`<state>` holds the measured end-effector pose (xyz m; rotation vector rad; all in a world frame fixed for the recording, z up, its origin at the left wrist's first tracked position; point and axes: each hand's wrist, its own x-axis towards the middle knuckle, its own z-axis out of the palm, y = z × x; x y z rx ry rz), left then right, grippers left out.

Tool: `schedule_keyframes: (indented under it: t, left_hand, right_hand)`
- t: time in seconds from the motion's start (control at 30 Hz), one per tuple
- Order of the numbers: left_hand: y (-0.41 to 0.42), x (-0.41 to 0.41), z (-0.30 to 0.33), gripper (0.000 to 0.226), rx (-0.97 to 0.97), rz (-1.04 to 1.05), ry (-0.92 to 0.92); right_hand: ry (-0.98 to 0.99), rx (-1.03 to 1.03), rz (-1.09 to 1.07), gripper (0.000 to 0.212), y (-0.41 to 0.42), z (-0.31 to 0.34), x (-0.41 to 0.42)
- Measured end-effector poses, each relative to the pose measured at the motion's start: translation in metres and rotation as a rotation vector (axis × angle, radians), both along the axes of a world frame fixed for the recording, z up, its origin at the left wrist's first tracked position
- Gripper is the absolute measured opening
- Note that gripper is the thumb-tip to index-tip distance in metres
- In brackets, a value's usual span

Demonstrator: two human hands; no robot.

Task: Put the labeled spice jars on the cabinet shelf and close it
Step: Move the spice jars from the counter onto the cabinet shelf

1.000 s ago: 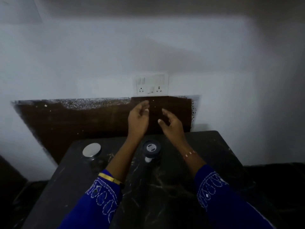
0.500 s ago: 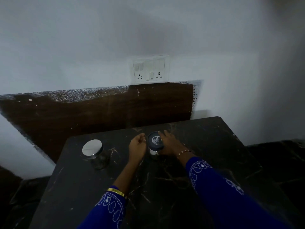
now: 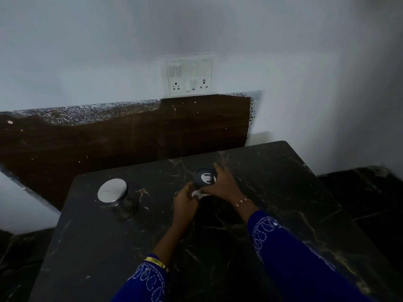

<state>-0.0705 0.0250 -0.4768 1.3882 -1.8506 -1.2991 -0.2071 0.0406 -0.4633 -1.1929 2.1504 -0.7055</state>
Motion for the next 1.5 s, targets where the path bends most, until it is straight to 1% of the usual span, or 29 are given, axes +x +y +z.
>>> schedule_keyframes:
  t: [0.07,0.1,0.17,0.2,0.27,0.37,0.4,0.47,0.53,0.6,0.7,0.73,0.77,0.8,0.87,0.97,1.03,1.07,1.17,1.27,1.37,1.5]
  left_hand:
    - [0.006,-0.002,0.003,0.044,-0.087,-0.049,0.039]
    - [0.009,-0.003,0.002,0.057,-0.145,-0.074,0.047]
    - [0.012,-0.008,-0.002,0.089,-0.237,-0.131,-0.008]
    - [0.016,-0.011,0.002,0.098,-0.258,-0.128,-0.037]
    - [0.022,-0.020,0.013,0.104,-0.303,-0.055,-0.033]
    - [0.030,-0.031,0.038,0.100,-0.385,0.046,0.094]
    - [0.031,-0.034,0.045,0.100,-0.380,0.066,0.145]
    - [0.029,-0.039,0.058,0.098,-0.328,0.074,0.236]
    - [0.030,-0.043,0.073,0.095,-0.243,0.036,0.374]
    - [0.032,-0.049,0.089,0.087,-0.092,-0.005,0.547]
    - [0.035,-0.060,0.109,0.059,0.180,-0.090,0.807]
    - [0.038,-0.064,0.115,0.055,0.266,-0.129,0.892]
    - [0.040,-0.067,0.120,0.057,0.327,-0.165,0.941]
    - [0.044,-0.069,0.126,0.059,0.346,-0.189,0.953]
    - [0.049,-0.071,0.138,0.055,0.279,-0.205,0.906]
    - [0.053,-0.077,0.151,0.032,0.087,-0.223,0.770]
    - [0.054,-0.082,0.155,0.036,-0.058,-0.201,0.689]
    - [0.055,-0.085,0.157,0.036,-0.104,-0.186,0.679]
    - [0.059,-0.090,0.168,0.030,-0.184,-0.107,0.677]
    - [0.054,-0.096,0.185,0.036,-0.314,-0.083,0.635]
    - [0.051,-0.108,0.218,0.036,-0.425,-0.125,0.641]
    - [0.046,-0.128,0.283,0.041,-0.541,-0.162,0.664]
  right_hand:
    - [-0.096,-0.081,-0.121,0.106,0.007,0.005,0.002]
    - [-0.132,-0.113,-0.185,0.101,0.010,0.009,0.004]
    - [-0.187,-0.166,-0.297,0.088,0.016,0.020,0.009]
    - [-0.210,-0.191,-0.342,0.082,0.018,0.026,0.011]
    - [-0.228,-0.236,-0.393,0.076,0.026,0.043,0.015]
    - [-0.207,-0.370,-0.362,0.074,0.042,0.074,0.011]
    - [-0.246,-0.442,-0.342,0.070,0.048,0.084,0.006]
    - [-0.437,-0.575,-0.310,0.054,0.061,0.102,-0.005]
    - [-0.620,-0.645,-0.312,0.044,0.074,0.113,-0.017]
    - [-0.689,-0.655,-0.294,0.043,0.084,0.115,-0.031]
    - [-0.767,-0.625,-0.197,0.039,0.099,0.116,-0.042]
    - [-0.788,-0.616,-0.156,0.036,0.104,0.117,-0.044]
    - [-0.801,-0.620,-0.120,0.035,0.107,0.120,-0.045]
    - [-0.805,-0.638,-0.101,0.033,0.110,0.124,-0.045]
    - [-0.769,-0.703,-0.108,0.031,0.113,0.133,-0.046]
    - [-0.651,-0.797,-0.149,0.032,0.116,0.141,-0.045]
    - [-0.599,-0.853,-0.174,0.033,0.117,0.146,-0.043]
    - [-0.585,-0.878,-0.181,0.033,0.118,0.149,-0.043]
    - [-0.534,-0.915,-0.170,0.036,0.119,0.159,-0.047]
    - [-0.489,-0.907,-0.129,0.045,0.120,0.175,-0.055]
    - [-0.468,-0.928,-0.079,0.060,0.118,0.204,-0.069]
    - [-0.377,-1.036,-0.030,0.061,0.112,0.266,-0.093]
